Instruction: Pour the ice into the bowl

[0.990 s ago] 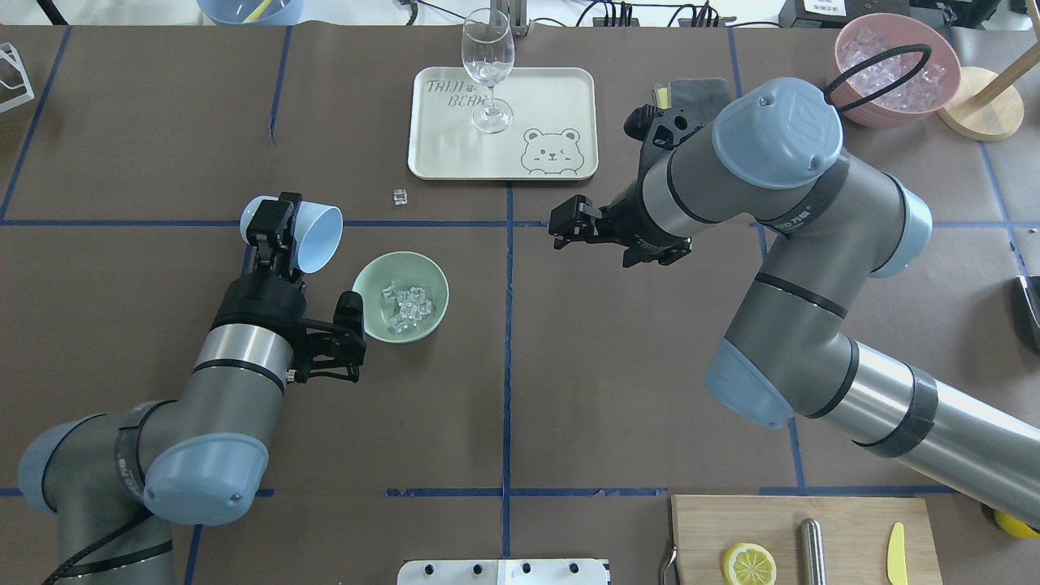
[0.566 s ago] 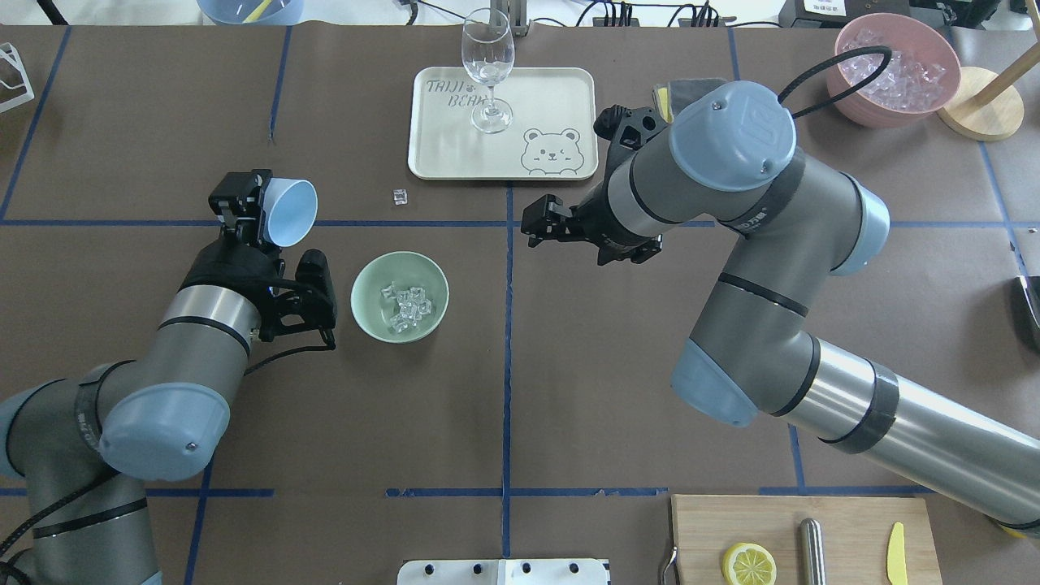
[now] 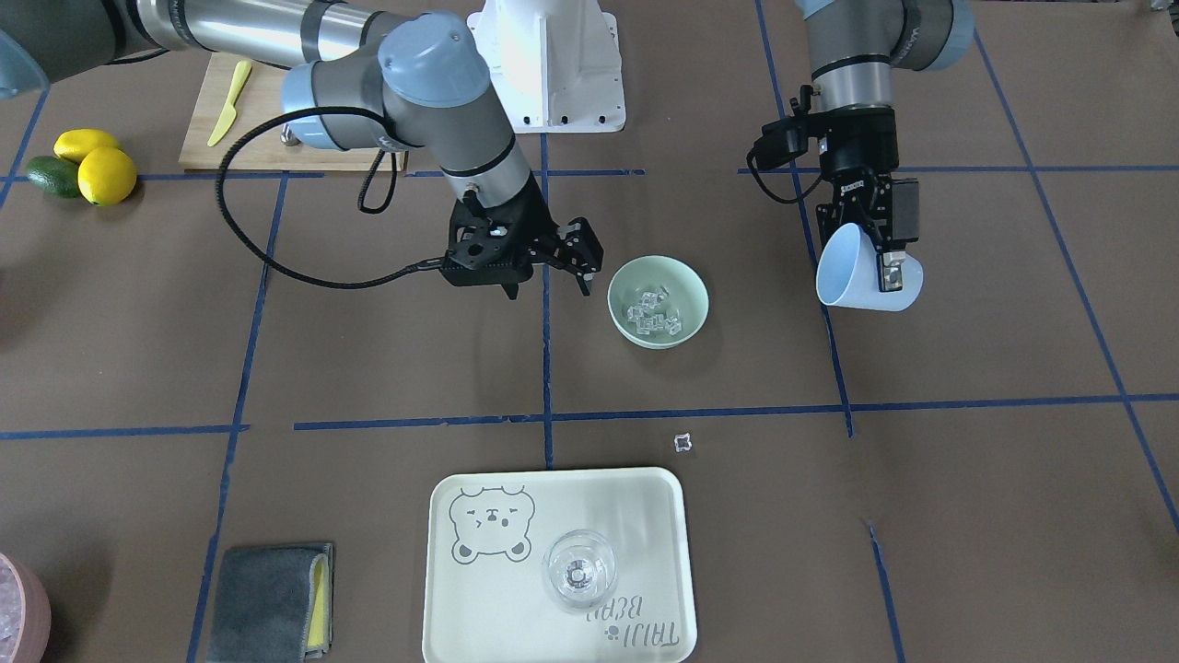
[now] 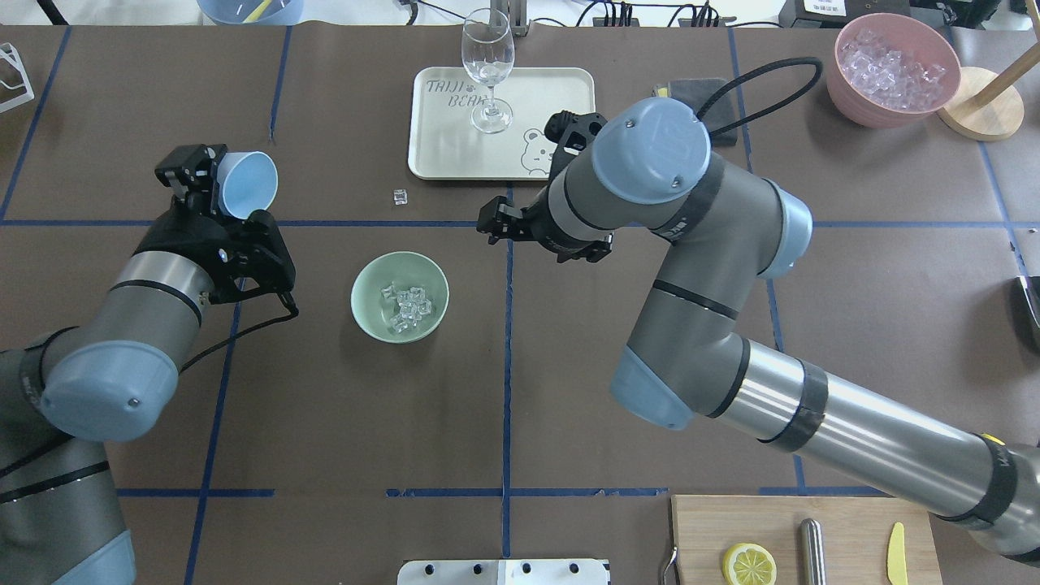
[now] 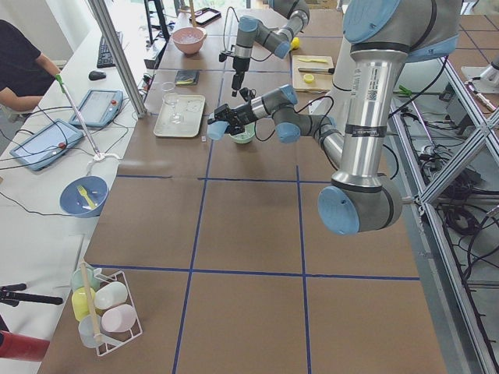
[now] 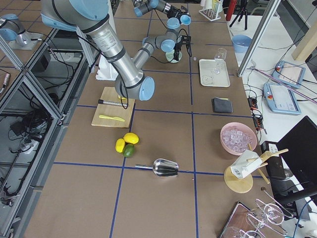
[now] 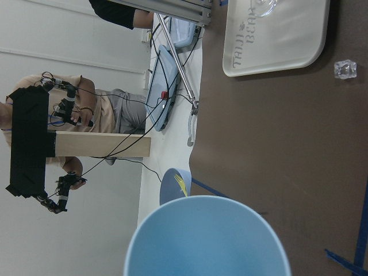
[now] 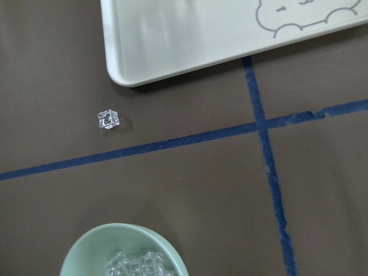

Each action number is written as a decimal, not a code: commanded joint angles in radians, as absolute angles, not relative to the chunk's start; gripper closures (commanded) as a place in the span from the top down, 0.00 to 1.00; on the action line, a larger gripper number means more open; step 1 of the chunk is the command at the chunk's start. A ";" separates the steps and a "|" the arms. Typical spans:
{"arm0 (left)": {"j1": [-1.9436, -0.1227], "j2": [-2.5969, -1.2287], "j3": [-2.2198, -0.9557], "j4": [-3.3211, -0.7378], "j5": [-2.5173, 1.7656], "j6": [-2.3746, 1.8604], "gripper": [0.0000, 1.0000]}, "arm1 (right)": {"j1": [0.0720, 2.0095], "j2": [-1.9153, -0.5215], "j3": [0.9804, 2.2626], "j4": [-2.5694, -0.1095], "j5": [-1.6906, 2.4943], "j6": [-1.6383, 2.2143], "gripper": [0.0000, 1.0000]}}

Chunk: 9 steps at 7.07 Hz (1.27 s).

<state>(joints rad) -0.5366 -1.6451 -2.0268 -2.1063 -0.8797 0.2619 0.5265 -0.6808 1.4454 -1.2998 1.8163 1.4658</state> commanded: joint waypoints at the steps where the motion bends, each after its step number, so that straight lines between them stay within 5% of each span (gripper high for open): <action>1: -0.618 -1.605 -2.016 -2.164 -0.990 0.215 0.00 | 0.468 -0.582 1.298 -1.298 1.753 1.473 1.00; 5: -0.842 -1.608 -1.990 -2.164 -1.473 -0.056 0.00 | 0.427 -0.589 1.250 -1.299 1.730 1.459 1.00; 8: -0.854 -1.605 -1.947 -2.216 -1.477 -0.145 0.00 | 0.426 -0.598 1.252 -1.298 1.735 1.463 0.00; 9: -0.854 -1.605 -1.927 -2.224 -1.476 -0.191 0.00 | 0.426 -0.601 1.252 -1.298 1.736 1.460 0.00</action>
<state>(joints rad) -0.8522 -1.6054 -1.9485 -2.2073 -1.4748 -0.1291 0.4267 -0.5984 1.2513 -1.2983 1.7343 1.4628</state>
